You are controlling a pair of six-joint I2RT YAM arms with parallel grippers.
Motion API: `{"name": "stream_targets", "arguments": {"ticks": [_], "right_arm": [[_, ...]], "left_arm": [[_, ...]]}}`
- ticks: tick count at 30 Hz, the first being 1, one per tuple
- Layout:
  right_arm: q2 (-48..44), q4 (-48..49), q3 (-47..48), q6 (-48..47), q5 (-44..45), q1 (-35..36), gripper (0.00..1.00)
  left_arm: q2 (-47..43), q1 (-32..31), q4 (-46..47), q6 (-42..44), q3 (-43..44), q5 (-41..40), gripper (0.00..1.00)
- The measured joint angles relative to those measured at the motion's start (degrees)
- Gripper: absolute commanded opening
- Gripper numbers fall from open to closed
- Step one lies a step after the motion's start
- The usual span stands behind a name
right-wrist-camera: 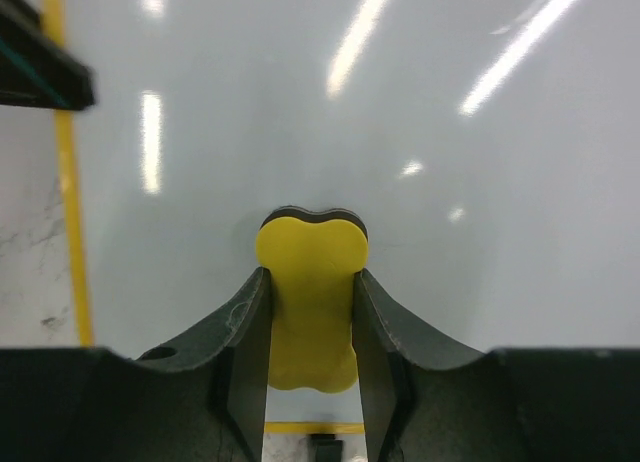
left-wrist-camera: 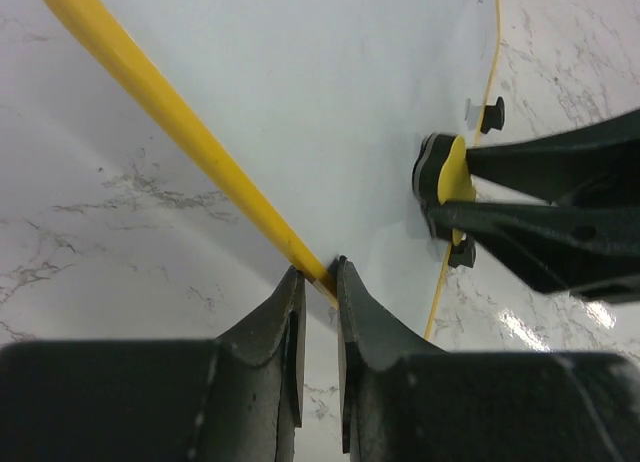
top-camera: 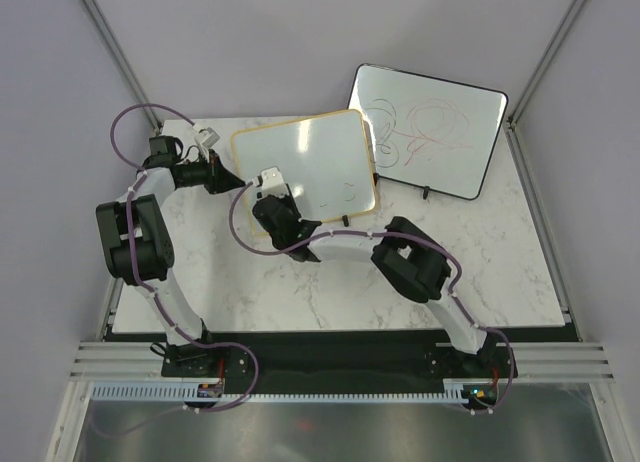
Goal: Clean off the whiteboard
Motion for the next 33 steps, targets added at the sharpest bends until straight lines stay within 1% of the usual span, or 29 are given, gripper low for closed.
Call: {"name": "stream_targets", "arguments": {"ticks": [5, 10, 12, 14, 21, 26, 29, 33], "right_arm": [[-7.3, 0.4, -9.7, 2.0, 2.0, -5.5, 0.00], [-15.2, 1.2, -20.5, 3.4, 4.9, -15.2, 0.00], [-16.6, 1.6, -23.3, 3.4, 5.9, -17.9, 0.00], [-16.9, 2.0, -24.9, 3.4, 6.3, -18.6, 0.00], [-16.6, 2.7, -25.7, 4.0, 5.9, -15.2, 0.00], [-12.2, 2.8, -20.1, 3.4, 5.7, -8.7, 0.00], [-9.1, 3.2, -15.3, 3.3, 3.7, -5.4, 0.00], [-8.0, 3.2, -14.0, 3.1, 2.7, -4.2, 0.00]], "left_arm": [[0.0, 0.0, -0.1, 0.0, 0.0, 0.0, 0.02], [0.0, 0.0, -0.5, 0.0, 0.0, 0.1, 0.02], [0.0, 0.0, -0.6, 0.0, 0.0, 0.2, 0.02], [0.0, 0.0, -0.6, 0.0, 0.0, 0.5, 0.02], [0.0, 0.0, -0.8, 0.0, 0.0, 0.7, 0.02], [0.0, 0.1, -0.8, 0.1, 0.0, 0.4, 0.02], [-0.1, 0.1, -0.8, 0.2, 0.0, 0.2, 0.02], [-0.1, 0.1, -0.8, 0.7, 0.0, 0.0, 0.02]]}}
